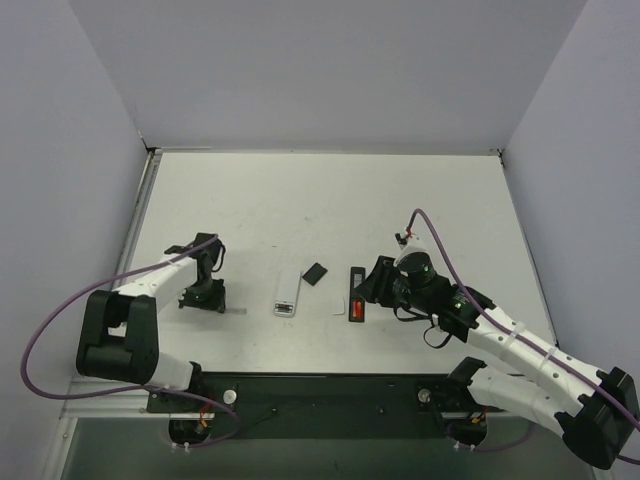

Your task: Unload the batteries from the remote control

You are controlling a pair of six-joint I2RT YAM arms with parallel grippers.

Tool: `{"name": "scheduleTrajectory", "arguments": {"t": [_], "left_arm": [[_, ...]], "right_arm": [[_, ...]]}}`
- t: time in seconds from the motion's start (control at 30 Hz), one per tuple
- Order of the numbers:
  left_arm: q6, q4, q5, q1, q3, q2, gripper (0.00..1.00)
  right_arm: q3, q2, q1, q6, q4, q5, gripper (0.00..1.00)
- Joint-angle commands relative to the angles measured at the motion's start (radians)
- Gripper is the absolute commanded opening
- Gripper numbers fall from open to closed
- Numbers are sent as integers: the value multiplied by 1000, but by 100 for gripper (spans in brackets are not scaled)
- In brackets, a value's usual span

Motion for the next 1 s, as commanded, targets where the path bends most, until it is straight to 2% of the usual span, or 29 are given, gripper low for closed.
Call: {"name": "scheduleTrajectory", "arguments": {"t": [0.0, 0.17, 0.23, 0.4, 0.5, 0.57, 0.7, 0.97], "left_arm": [[-130, -3, 8, -7, -50, -22, 0], [-26, 15, 26, -19, -67, -145, 0], [58, 38, 27, -28, -65, -189, 0], [264, 187, 81, -100, -88, -354, 0], [277, 268, 139, -151, -140, -458, 0], [268, 384, 184, -171, -185, -530, 0], [194, 569, 287, -227, -280, -598, 0], [159, 612, 288, -335, -260, -592, 0]], "right_arm": [[6, 5, -9, -26, -24, 12, 36], [13, 11, -9, -34, -18, -34, 37], [16, 25, -11, -49, 19, -77, 39], [36, 107, -8, -60, 92, -193, 51], [41, 163, 6, -55, 186, -226, 55], [39, 187, 38, -57, 276, -243, 60], [96, 293, 124, -130, 355, -212, 60], [208, 488, 190, -159, 457, -221, 58]]}}
